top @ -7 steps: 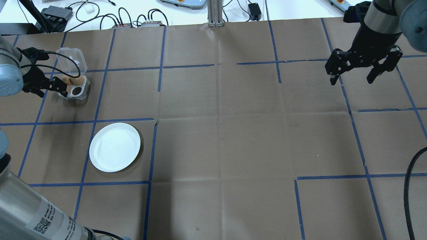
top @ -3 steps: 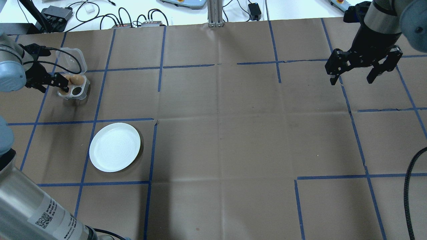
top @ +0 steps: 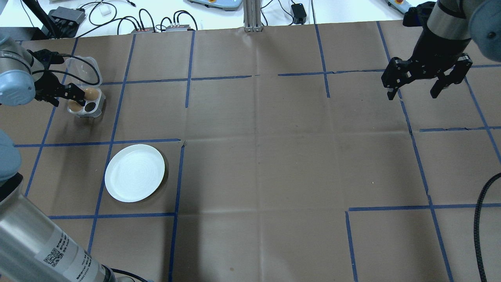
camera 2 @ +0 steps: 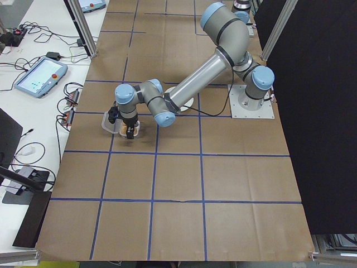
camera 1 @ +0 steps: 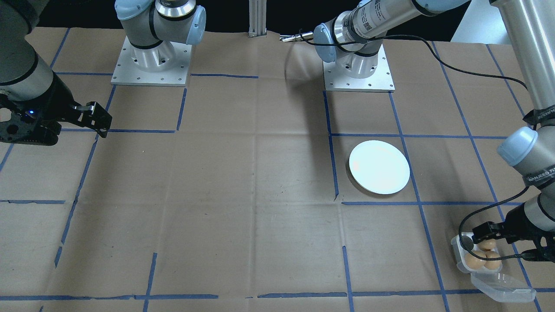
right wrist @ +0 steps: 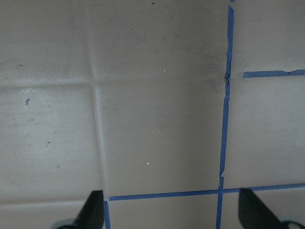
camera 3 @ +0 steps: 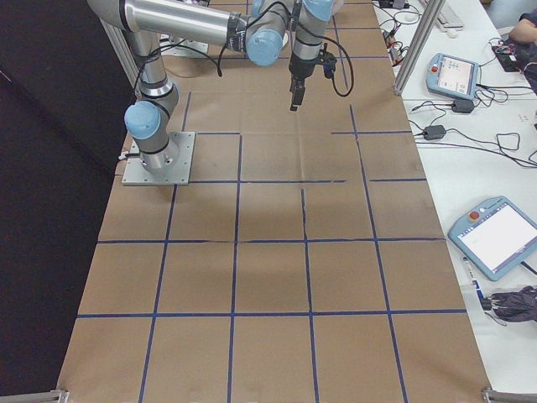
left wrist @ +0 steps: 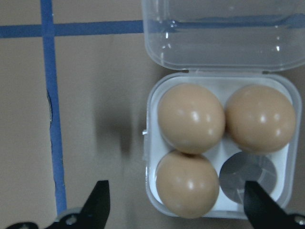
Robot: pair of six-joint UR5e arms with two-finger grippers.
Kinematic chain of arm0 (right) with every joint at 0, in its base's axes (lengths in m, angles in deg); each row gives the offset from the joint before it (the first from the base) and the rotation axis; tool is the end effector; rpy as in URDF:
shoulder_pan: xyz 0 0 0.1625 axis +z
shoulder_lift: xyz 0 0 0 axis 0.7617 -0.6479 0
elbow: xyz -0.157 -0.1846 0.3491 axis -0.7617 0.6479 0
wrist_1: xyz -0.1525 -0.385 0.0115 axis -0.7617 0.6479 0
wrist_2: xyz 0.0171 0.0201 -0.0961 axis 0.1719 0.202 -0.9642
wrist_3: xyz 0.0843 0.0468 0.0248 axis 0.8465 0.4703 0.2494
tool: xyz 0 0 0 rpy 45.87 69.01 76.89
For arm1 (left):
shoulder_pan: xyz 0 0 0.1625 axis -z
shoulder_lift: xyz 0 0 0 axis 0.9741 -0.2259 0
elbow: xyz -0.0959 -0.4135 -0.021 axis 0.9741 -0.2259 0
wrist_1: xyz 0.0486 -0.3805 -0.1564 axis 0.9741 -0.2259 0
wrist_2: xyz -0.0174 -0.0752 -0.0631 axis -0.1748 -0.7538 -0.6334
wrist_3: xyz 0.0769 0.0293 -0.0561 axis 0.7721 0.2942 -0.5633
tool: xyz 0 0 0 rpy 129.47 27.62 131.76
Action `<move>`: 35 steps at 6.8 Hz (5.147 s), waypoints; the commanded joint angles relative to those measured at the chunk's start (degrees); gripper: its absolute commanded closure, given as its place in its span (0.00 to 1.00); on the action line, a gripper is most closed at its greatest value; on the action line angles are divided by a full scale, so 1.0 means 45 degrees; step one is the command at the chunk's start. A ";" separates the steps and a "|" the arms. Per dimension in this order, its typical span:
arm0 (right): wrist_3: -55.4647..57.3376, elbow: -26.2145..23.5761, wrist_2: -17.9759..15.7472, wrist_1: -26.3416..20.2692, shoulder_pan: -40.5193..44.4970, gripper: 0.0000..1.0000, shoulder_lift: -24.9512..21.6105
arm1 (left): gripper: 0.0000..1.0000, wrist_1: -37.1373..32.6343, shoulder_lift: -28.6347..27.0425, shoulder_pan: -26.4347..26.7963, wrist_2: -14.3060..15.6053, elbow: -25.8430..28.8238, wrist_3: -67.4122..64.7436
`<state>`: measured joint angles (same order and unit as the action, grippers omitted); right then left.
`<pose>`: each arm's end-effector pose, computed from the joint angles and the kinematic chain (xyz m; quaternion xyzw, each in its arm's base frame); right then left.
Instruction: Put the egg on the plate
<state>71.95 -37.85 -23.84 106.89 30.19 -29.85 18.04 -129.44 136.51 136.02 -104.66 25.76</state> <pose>0.0335 -0.5284 0.4328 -0.0172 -0.9977 -0.0613 0.0251 0.2367 -0.6684 0.2102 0.0102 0.9995 -0.0273 0.0094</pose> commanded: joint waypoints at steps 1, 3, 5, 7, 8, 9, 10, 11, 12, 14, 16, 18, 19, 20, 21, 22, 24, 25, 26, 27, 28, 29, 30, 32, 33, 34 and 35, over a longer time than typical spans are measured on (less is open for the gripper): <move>0.0000 0.0000 0.0000 0.0000 0.0000 0.00 0.0000 | 0.07 -0.0020 0.0009 0.0025 -0.0042 -0.0084 0.0032; 0.0000 0.0000 0.0000 0.0000 0.0000 0.00 0.0000 | 0.20 -0.0118 -0.0030 0.0025 0.0018 -0.0065 -0.0006; 0.0000 0.0000 0.0000 0.0000 0.0000 0.00 0.0000 | 0.36 -0.0176 -0.0069 0.0025 -0.0021 0.0032 -0.0065; 0.0000 0.0000 0.0000 0.0000 0.0000 0.00 0.0000 | 0.62 -0.0235 -0.0050 0.0025 0.0037 0.0032 -0.0085; 0.0000 0.0000 0.0000 0.0000 0.0000 0.00 0.0000 | 0.76 -0.0235 -0.0050 0.0025 0.0037 0.0032 -0.0278; 0.0000 0.0000 0.0000 0.0000 0.0000 0.00 0.0000 | 0.84 -0.0254 0.0047 0.0025 0.0076 0.0052 -0.0435; 0.0000 0.0000 0.0000 0.0000 0.0000 0.00 0.0000 | 0.95 -0.0487 0.0164 0.0025 0.0095 0.0091 -0.0456; 0.0000 0.0000 0.0000 0.0000 0.0000 0.00 0.0000 | 1.00 -0.0953 0.0436 0.0045 0.0115 0.0072 -0.0456; 0.0000 0.0000 0.0000 0.0000 0.0000 0.00 0.0000 | 1.00 -0.1248 0.0729 0.0103 0.0134 0.0033 -0.0456; 0.0000 0.0000 0.0000 0.0000 0.0000 0.00 0.0000 | 1.00 -0.2046 0.1898 0.0801 0.0154 -0.0609 -0.1152; 0.0000 0.0000 0.0000 0.0000 0.0000 0.00 0.0000 | 1.00 -0.1877 0.3419 0.1973 0.0310 -0.2670 -0.2555; 0.0000 0.0000 0.0000 0.0000 0.0000 0.00 0.0000 | 1.00 -0.1895 0.4478 0.2834 0.0330 -0.4821 -0.3383; 0.0000 0.0000 0.0000 0.0000 0.0000 0.00 0.0000 | 1.00 -0.2011 0.4888 0.3031 0.0330 -0.5662 -0.3966; 0.0000 0.0000 0.0000 0.0000 0.0000 0.00 0.0000 | 1.00 -0.2244 0.5337 0.3091 0.0330 -0.6289 -0.4203; 0.0000 0.0000 0.0000 0.0000 0.0000 0.00 0.0000 | 1.00 -0.3136 0.5612 0.3092 0.0253 -0.6644 -0.4322; 0.0000 0.0000 0.0000 0.0000 0.0000 0.00 0.0000 | 0.94 -0.3203 0.5634 0.3092 0.0232 -0.6628 -0.4362; 0.0000 0.0000 0.0000 0.0000 0.0000 0.00 0.0000 | 0.16 -0.2834 0.5556 0.3034 0.0193 -0.6415 -0.4188; 0.0000 0.0000 0.0000 0.0000 0.0000 0.00 0.0000 | 0.08 -0.2775 0.5537 0.2995 0.0212 -0.6220 -0.4186; 0.0000 0.0000 0.0000 0.0000 0.0000 0.00 0.0000 | 0.07 -0.2677 0.5536 0.2743 0.0290 -0.5541 -0.4070; 0.0000 0.0000 0.0000 0.0000 0.0000 0.00 0.0000 | 0.03 -0.2696 0.5111 0.2373 0.0329 -0.4355 -0.3489; 0.0000 0.0000 0.0000 0.0000 0.0000 0.00 0.0000 | 0.01 -0.2677 0.4353 0.2002 0.0330 -0.3028 -0.1801; 0.0000 0.0000 0.0000 0.0000 0.0000 0.00 0.0000 | 0.01 -0.2696 0.3340 0.1650 0.0311 -0.1758 0.0343; 0.0000 0.0000 0.0000 0.0000 0.0000 0.00 0.0000 | 0.01 -0.2677 0.2614 0.1337 0.0291 -0.0778 0.2530; 0.0000 0.0000 0.0000 0.0000 0.0000 0.00 0.0000 | 0.01 -0.2657 0.1460 0.0925 0.0271 0.0359 0.6671; 0.0000 0.0000 0.0000 0.0000 0.0000 0.00 0.0000 | 0.01 -0.2638 0.1087 0.0866 0.0233 0.0712 0.8800; 0.0000 0.0000 0.0000 0.0000 0.0000 0.00 0.0000 | 0.01 -0.2637 0.0755 0.0633 0.0155 0.0967 1.0678; 0.0000 0.0000 0.0000 0.0000 0.0000 0.00 0.0000 | 0.01 -0.2579 0.0365 0.0534 0.0173 0.1260 1.2263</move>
<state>71.95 -37.86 -23.84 106.89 30.19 -29.85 6.23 -125.74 139.63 136.86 -100.59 71.63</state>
